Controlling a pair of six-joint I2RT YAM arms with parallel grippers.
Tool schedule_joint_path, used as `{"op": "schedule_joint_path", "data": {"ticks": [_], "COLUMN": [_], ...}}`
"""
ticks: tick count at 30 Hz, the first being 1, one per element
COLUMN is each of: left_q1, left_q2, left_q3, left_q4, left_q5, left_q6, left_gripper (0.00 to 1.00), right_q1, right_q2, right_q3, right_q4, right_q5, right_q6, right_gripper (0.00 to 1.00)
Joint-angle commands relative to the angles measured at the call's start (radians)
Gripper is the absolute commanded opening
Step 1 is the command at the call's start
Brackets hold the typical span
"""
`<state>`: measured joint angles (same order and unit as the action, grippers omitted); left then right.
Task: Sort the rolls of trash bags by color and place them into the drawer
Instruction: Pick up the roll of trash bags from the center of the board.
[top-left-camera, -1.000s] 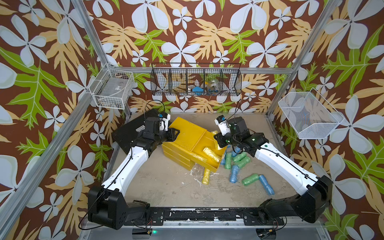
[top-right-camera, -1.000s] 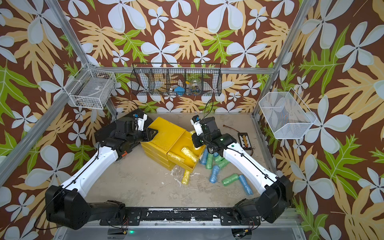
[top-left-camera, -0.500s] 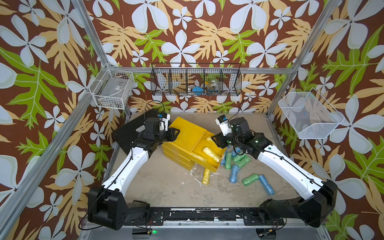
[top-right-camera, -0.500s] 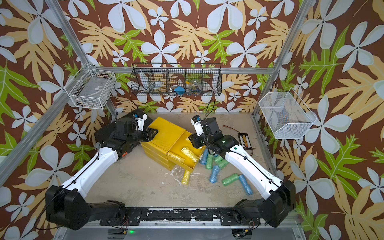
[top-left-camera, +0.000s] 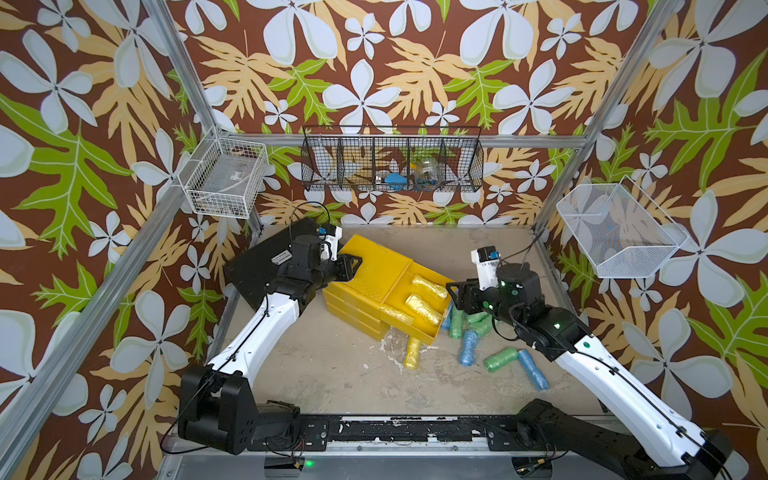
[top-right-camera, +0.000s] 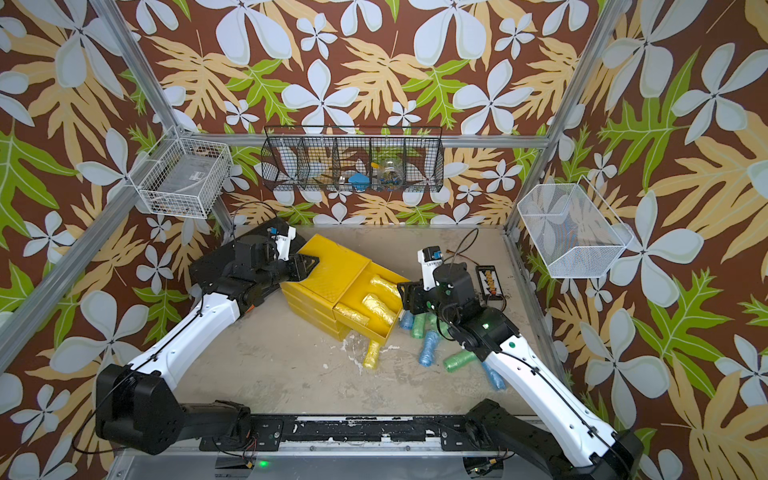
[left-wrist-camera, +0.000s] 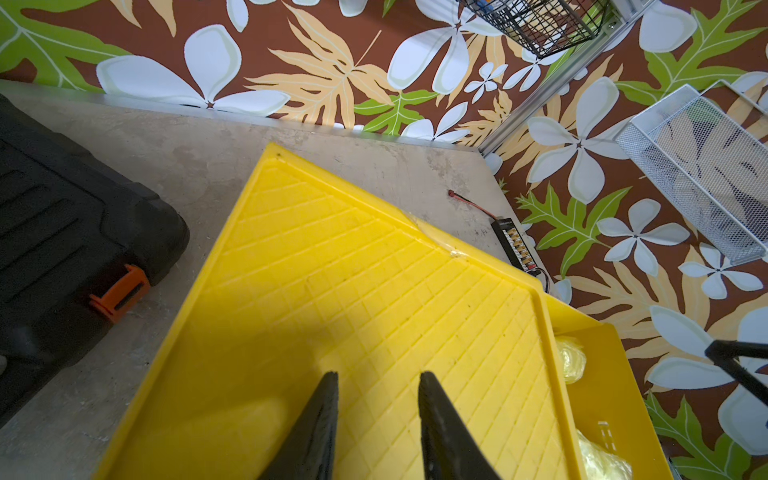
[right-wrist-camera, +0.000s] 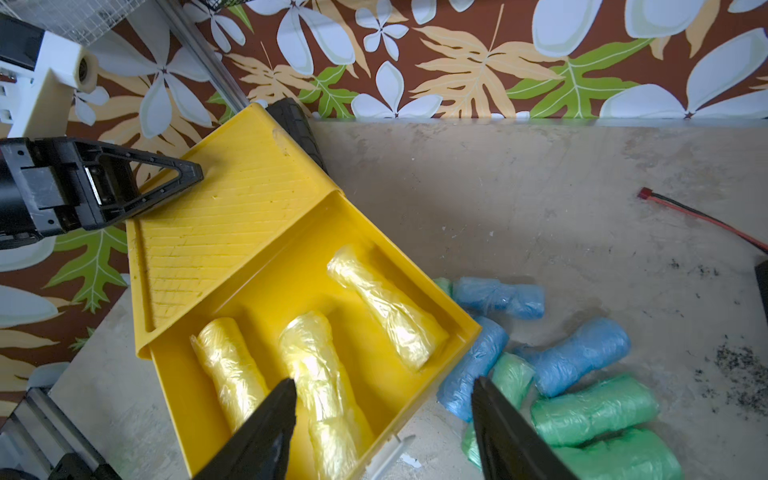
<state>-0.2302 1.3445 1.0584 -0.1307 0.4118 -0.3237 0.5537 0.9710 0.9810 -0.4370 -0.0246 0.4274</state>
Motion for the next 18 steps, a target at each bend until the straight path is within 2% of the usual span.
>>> {"op": "schedule_joint_path", "data": {"ticks": [1,5,10,15,18], "left_q1": [0.002,0.002,0.002,0.002,0.002], "left_q2": [0.0,-0.001,-0.003,0.005,0.011], "left_q3": [-0.009,-0.006,0.004,0.025,0.03], "left_q4": [-0.093,-0.099,-0.114,-0.146,-0.146], "left_q5": [0.0,-0.002,0.0,-0.014,-0.018], "left_q6": [0.007,0.011,0.023,0.044,0.044], "left_gripper": [0.36,0.36,0.36,0.36,0.36], "right_q1": [-0.003,-0.004,-0.005,-0.004,-0.004], "right_q2": [-0.074,-0.159,-0.196,-0.14,-0.071], "right_q3": [-0.099,-0.268,-0.496,-0.647,-0.675], "right_q4": [0.021,0.081,0.268,0.477,0.564], "right_q5": [-0.028,-0.083,-0.205,-0.302,-0.347], "right_q6": [0.123,0.229,0.387,0.504,0.527], "right_gripper": [0.68,0.68,0.68,0.68,0.69]}}
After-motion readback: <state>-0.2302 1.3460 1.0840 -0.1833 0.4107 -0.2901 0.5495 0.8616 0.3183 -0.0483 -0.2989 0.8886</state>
